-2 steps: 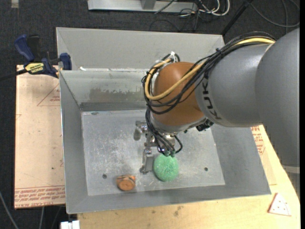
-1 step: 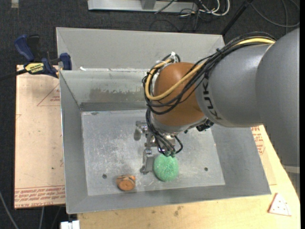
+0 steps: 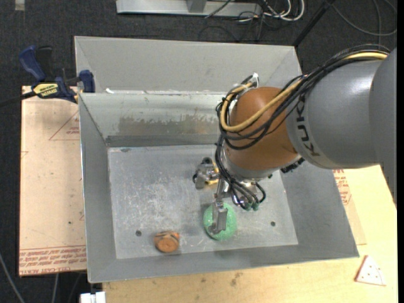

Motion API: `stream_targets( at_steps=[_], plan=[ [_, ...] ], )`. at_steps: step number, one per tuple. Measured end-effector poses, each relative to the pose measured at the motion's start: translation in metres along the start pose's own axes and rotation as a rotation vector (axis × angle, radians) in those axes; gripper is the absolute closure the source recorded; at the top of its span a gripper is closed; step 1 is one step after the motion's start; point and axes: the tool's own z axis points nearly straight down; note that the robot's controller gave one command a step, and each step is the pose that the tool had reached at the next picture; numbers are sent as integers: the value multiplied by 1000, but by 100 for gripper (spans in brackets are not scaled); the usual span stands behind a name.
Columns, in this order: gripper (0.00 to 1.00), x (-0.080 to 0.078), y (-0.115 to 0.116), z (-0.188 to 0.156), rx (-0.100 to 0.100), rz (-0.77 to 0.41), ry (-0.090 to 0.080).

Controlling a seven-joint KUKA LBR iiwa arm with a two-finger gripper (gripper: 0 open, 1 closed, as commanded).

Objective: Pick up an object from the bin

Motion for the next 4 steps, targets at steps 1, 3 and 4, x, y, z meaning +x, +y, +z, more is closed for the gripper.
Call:
stream_targets(
  at_steps=[1,3,4],
  plan=[
    [0,26,-4,13,-2,-50,-3],
    [100,21,-54,65,-3,-221,-2],
    [0,21,-55,65,-3,-221,-2]
  ],
)
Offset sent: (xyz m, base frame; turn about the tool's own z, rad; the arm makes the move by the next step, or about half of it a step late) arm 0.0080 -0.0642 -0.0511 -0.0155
